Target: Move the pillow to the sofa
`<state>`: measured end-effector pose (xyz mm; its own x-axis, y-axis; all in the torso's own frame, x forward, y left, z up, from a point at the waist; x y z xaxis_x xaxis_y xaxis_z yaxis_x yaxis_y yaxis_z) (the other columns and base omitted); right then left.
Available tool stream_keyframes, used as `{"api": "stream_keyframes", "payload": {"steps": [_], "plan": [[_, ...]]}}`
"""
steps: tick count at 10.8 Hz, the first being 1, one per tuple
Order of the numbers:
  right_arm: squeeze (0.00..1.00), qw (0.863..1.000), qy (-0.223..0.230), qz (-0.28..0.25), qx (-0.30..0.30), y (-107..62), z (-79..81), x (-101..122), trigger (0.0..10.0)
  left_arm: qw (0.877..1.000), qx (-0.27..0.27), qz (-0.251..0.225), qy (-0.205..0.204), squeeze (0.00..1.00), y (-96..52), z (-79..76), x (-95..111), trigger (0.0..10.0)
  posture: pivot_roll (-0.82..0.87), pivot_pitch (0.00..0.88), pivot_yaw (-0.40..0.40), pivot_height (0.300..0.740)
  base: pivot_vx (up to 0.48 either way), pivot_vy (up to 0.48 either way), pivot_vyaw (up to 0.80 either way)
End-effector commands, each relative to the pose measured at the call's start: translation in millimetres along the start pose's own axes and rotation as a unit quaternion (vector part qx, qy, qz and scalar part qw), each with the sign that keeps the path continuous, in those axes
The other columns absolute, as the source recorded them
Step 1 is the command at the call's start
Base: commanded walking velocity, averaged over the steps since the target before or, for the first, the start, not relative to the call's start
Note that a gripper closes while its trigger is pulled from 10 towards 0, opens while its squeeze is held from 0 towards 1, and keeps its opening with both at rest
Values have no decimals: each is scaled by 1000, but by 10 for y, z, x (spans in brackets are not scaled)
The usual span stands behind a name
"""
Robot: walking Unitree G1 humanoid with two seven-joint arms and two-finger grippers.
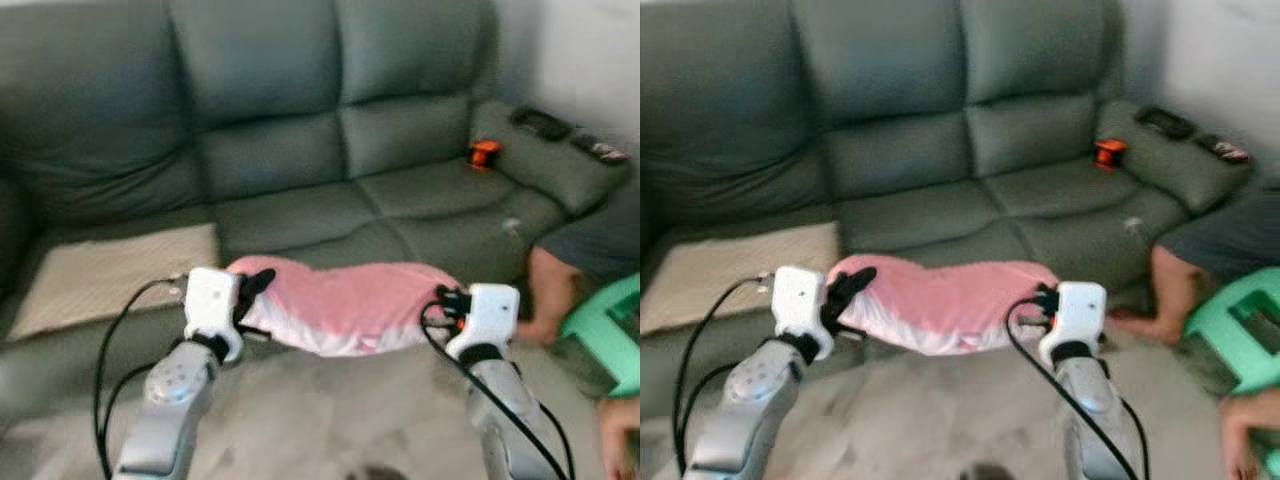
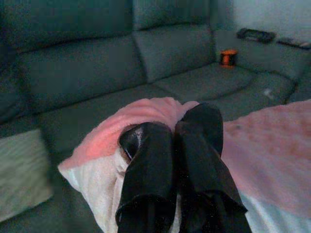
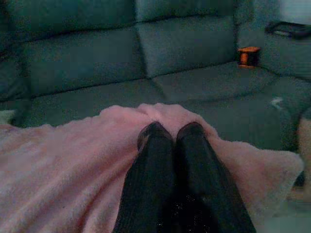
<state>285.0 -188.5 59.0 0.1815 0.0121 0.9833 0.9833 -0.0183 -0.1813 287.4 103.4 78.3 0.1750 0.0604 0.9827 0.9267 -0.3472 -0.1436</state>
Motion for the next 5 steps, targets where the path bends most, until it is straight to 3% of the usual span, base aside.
{"api": "stream_keyframes", "payload": {"steps": [1, 4, 5], "plan": [[0, 1000, 1, -16, 4, 27, 22, 90, 10000, 1000, -6, -16, 10, 0, 7, -14, 92, 10000, -27, 0, -21, 740, 424, 0, 0], [0, 1000, -1, -15, 3, 31, 16, 88, 10000, 1000, -2, -12, 13, 0, 8, -1, 66, 10000, -27, 0, -22, 740, 415, 0, 0], [0, 1000, -1, -14, 3, 29, 15, 82, 10000, 1000, 15, -15, 8, 0, 10, 22, 66, 10000, -27, 0, -22, 740, 0, 0, 0]]}}
Point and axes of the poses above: a point about 5 cm out from each wrist's last joint towards the gripper, its own y axis pointing out of the wrist towards the gripper, its own x axis along the axis of the wrist's last joint, z = x × y, the point moved 5 cm from there along y, pointing out of the wrist towards the gripper, and after that the axes turned 2 degrees about -y, right-handed, at the moved point
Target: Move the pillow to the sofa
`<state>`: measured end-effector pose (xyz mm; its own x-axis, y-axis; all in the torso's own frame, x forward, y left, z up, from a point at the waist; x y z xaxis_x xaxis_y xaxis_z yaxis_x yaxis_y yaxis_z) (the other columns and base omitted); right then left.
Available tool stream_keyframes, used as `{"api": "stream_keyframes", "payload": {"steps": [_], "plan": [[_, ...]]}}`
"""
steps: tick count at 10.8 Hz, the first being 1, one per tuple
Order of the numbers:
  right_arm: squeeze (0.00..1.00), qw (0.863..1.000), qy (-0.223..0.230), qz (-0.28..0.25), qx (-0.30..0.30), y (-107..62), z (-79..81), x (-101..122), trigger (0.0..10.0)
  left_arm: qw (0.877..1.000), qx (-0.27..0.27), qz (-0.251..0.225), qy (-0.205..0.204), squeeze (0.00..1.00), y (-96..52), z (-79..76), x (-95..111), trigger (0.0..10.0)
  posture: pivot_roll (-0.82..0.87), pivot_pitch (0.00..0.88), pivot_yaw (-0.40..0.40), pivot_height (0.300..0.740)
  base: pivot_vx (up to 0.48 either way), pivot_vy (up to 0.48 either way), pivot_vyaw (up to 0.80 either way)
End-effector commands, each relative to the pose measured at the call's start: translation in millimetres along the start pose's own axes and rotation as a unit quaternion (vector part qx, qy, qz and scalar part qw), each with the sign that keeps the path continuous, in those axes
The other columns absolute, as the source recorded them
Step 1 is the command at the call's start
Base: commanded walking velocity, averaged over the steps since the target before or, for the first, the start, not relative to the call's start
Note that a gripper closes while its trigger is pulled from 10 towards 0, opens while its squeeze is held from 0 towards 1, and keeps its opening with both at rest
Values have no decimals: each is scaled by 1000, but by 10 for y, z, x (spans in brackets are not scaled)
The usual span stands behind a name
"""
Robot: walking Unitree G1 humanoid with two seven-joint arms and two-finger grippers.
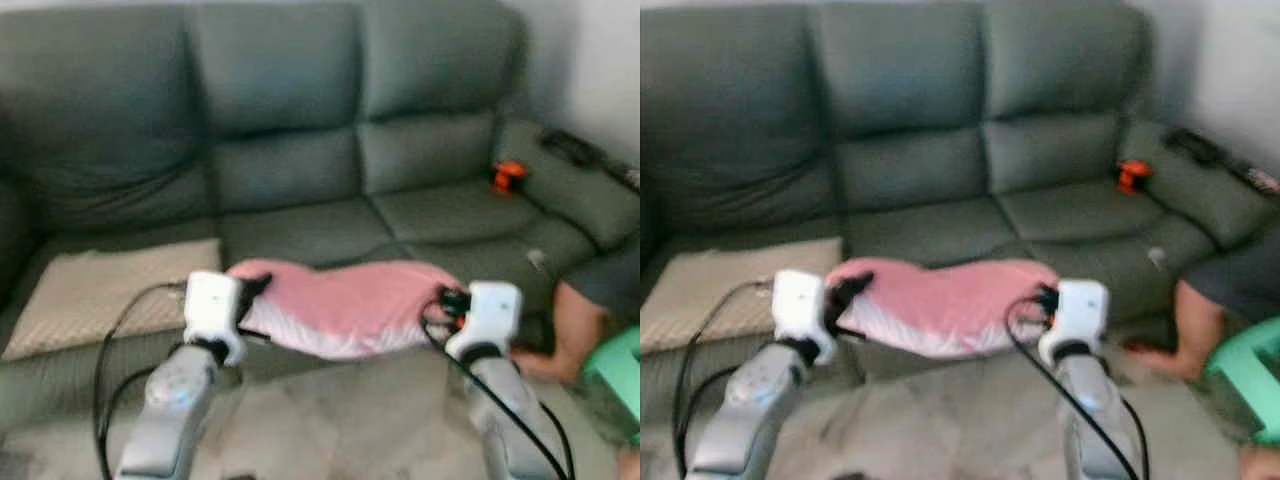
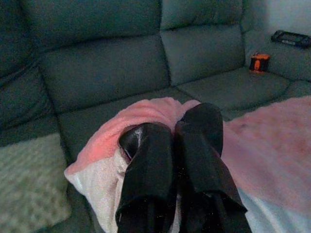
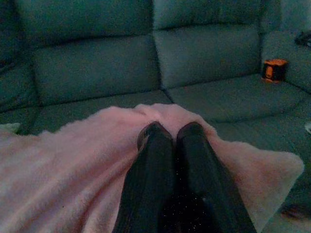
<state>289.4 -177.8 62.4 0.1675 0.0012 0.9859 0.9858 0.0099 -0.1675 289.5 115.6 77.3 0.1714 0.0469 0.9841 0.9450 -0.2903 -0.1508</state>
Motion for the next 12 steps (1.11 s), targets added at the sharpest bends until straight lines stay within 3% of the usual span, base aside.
{"api": "stream_keyframes", "payload": {"steps": [1, 3, 8, 10, 12], "plan": [[0, 1000, -6, -6, -11, -8, -92, 39, 10000, 1000, -7, -12, 0, 0, 32, -88, 62, 10000, -27, 0, -23, 740, 0, 0, 0], [0, 1000, -3, -4, -11, -10, -83, 30, 10000, 1000, -3, -7, -1, 0, 44, -72, 44, 10000, -27, 0, -22, 740, 0, 0, 0], [0, 1000, -2, -2, -13, -20, -88, 20, 10000, 1000, 0, 0, 2, 0, 41, -57, 22, 10000, -29, 0, -17, 740, 0, 0, -649], [0, 1000, -4, -4, -11, -30, -84, 23, 10000, 1000, -2, 1, 4, 0, 42, -58, 23, 10000, -30, 0, -15, 740, 0, 0, 0], [0, 1000, -19, -7, 7, -29, -17, 35, 10000, 1000, -2, 0, 7, 0, 42, -62, 26, 10000, -26, 0, -18, 740, 0, 0, 622]]}}
Point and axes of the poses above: a point about 5 cm out from each wrist's last joint towards the gripper, its own y axis pointing out of the wrist towards the gripper, its own x axis along the axis of the wrist's last joint, z = x × y, the point moved 5 cm from there along y, pointing out of the wrist towards the gripper, and after that the axes turned 2 degrees about -y, right-handed, at the moved point
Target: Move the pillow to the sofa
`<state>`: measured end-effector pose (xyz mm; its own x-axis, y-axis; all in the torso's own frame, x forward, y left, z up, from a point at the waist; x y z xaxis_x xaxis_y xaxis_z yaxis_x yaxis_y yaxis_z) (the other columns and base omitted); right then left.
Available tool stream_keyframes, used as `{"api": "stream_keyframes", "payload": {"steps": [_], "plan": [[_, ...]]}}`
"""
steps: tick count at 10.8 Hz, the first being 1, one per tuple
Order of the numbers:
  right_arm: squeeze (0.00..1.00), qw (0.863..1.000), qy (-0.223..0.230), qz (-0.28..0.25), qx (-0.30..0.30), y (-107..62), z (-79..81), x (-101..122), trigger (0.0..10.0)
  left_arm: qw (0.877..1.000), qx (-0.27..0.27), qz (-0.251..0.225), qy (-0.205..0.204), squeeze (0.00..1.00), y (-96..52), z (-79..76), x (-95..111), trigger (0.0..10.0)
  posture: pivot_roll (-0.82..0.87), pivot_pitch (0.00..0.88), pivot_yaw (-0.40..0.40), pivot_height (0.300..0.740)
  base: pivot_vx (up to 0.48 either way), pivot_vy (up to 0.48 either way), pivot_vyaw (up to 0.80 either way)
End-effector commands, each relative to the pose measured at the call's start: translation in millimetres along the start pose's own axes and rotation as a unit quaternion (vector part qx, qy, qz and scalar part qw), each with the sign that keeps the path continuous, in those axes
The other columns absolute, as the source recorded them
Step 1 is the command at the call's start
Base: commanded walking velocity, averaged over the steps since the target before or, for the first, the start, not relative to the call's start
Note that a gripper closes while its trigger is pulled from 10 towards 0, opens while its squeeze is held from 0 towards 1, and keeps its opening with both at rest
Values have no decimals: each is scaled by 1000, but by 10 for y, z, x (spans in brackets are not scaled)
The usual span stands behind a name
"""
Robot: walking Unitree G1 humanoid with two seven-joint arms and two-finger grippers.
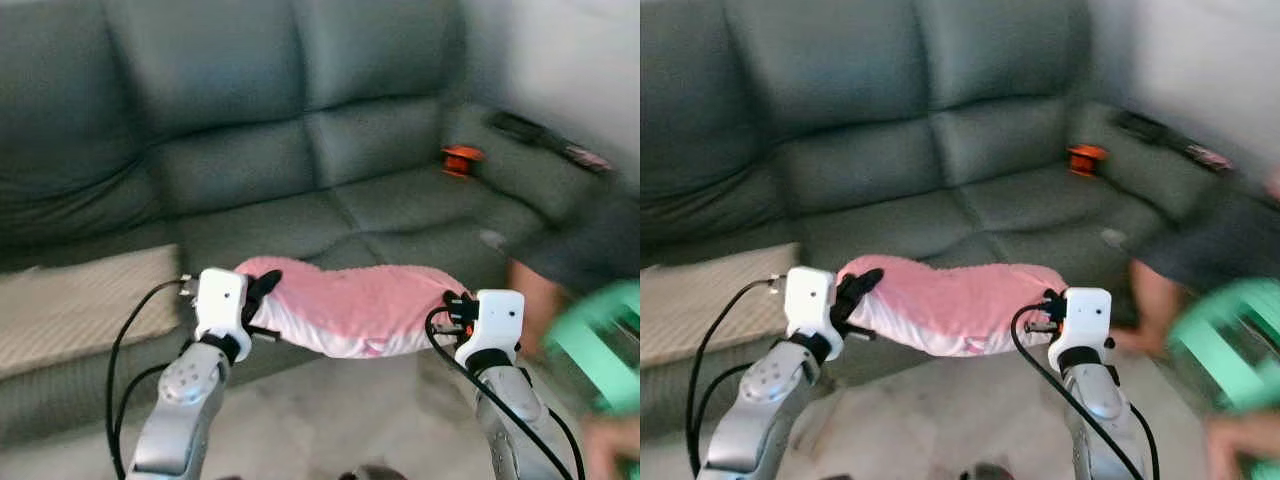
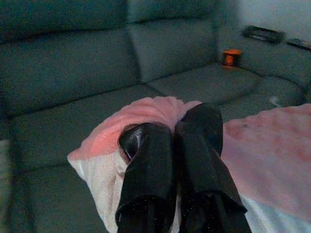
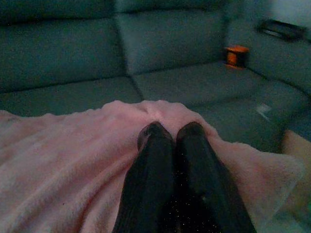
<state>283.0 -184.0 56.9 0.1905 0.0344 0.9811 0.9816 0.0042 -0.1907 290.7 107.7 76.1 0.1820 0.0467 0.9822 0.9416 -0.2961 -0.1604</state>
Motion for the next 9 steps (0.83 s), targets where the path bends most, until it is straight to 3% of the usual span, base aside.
{"api": "stream_keyframes", "payload": {"steps": [1, 4, 7, 9], "plan": [[0, 1000, -3, -20, 10, 27, 47, 111, 10000, 1000, 1, -5, 9, 0, 4, 7, 39, 10000, -26, 0, -19, 740, 0, 0, 800], [0, 1000, -3, -19, 10, 28, 43, 110, 10000, 1000, 8, -11, 7, 0, -7, 24, 55, 10000, -25, 0, -21, 740, 0, 0, 800], [0, 1000, 5, -14, 5, 3, 43, 67, 10000, 1000, 2, -4, 0, 0, -28, -14, 10, 10000, -27, 0, -21, 740, 0, 0, 0], [0, 1000, 9, -13, 9, 5, 70, 61, 10000, 1000, 5, 0, 6, 0, -22, -14, -7, 10000, -27, 0, -23, 740, 0, 480, 0]]}}
Point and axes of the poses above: a point about 5 cm out from each wrist's last joint towards the gripper, its own y axis pointing out of the wrist towards the gripper, its own x axis along the axis of the wrist's last joint, z = x × y, the point moved 5 cm from there along y, pointing out of the wrist towards the gripper, and after that the axes turned 2 degrees about -y, right-handed, at the moved point
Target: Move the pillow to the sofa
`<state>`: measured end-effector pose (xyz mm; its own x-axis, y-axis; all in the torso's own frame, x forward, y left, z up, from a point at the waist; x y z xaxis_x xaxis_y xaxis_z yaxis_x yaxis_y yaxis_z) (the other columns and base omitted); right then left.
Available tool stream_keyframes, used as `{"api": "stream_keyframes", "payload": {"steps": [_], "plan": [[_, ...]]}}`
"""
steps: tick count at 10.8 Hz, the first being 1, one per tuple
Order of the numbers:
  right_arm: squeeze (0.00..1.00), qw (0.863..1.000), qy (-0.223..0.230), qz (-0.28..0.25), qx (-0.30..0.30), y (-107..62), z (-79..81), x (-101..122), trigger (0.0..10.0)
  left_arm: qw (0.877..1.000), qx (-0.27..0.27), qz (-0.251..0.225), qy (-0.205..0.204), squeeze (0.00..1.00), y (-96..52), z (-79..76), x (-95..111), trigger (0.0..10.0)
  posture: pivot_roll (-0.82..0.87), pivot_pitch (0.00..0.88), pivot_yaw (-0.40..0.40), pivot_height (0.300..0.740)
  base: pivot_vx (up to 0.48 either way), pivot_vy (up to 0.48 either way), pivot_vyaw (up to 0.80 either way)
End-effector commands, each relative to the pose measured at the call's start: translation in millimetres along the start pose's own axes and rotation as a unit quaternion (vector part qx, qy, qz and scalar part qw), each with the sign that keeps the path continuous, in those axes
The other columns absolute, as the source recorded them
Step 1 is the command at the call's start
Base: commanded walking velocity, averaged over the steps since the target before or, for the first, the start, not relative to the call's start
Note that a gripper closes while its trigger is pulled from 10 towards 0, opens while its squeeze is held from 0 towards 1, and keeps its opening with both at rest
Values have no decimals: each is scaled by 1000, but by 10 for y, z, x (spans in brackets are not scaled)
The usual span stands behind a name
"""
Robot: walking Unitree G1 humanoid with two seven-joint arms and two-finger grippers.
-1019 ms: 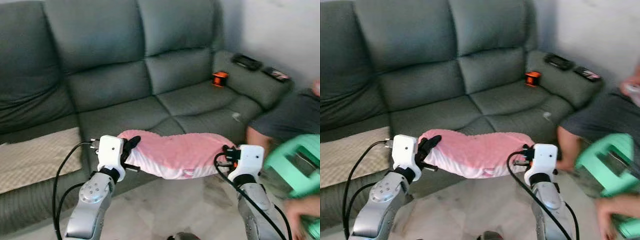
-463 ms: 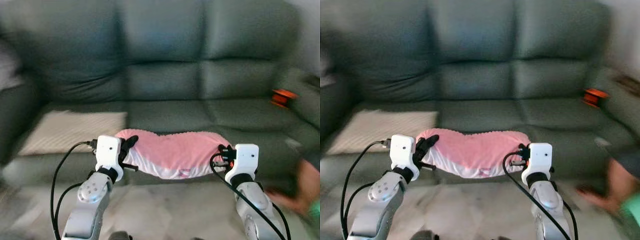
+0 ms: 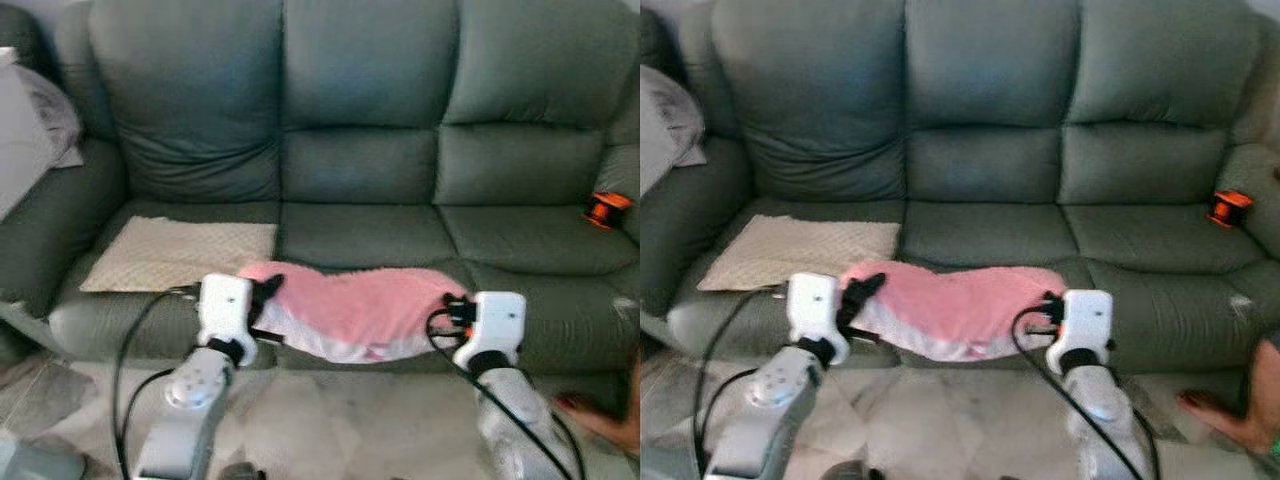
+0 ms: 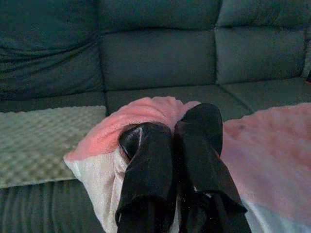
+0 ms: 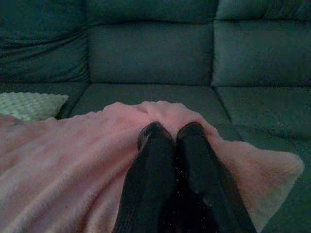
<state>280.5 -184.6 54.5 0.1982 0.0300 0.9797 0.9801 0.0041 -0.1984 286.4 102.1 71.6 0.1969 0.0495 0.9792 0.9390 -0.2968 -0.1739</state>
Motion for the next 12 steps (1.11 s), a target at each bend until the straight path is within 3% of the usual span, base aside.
{"api": "stream_keyframes", "payload": {"steps": [1, 4, 10, 12], "plan": [[0, 1000, 6, -17, 9, 26, 73, 93, 10000, 1000, 5, -6, 9, 0, -5, 48, 46, 10000, -27, 0, -23, 740, 0, 480, 0], [0, 1000, 9, -19, 8, 27, 80, 102, 10000, 1000, 2, -18, 18, 0, 9, 38, 92, 10000, -29, 0, -15, 740, 0, 480, 0], [0, 1000, 9, -19, 6, 29, 83, 93, 10000, 999, 1, -21, 32, 0, -1, 38, 109, 10000, -23, 0, -14, 740, 0, 0, 0], [0, 1000, 10, -19, 5, 27, 84, 93, 10000, 999, -1, -18, 29, 0, -1, 39, 102, 10000, -26, 0, -11, 740, 0, -292, 0]]}}
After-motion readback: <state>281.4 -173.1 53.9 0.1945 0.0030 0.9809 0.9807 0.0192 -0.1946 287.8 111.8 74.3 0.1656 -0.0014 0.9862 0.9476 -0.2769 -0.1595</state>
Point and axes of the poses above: a point about 5 cm out from each wrist's last joint towards the gripper, its own y axis pointing out of the wrist towards the gripper, its own x axis along the axis of the wrist's last joint, z = x × y, the point moved 5 cm from there along y, pointing out of the wrist towards the gripper, and after that the axes turned 2 degrees about -y, right-handed, at the moved point
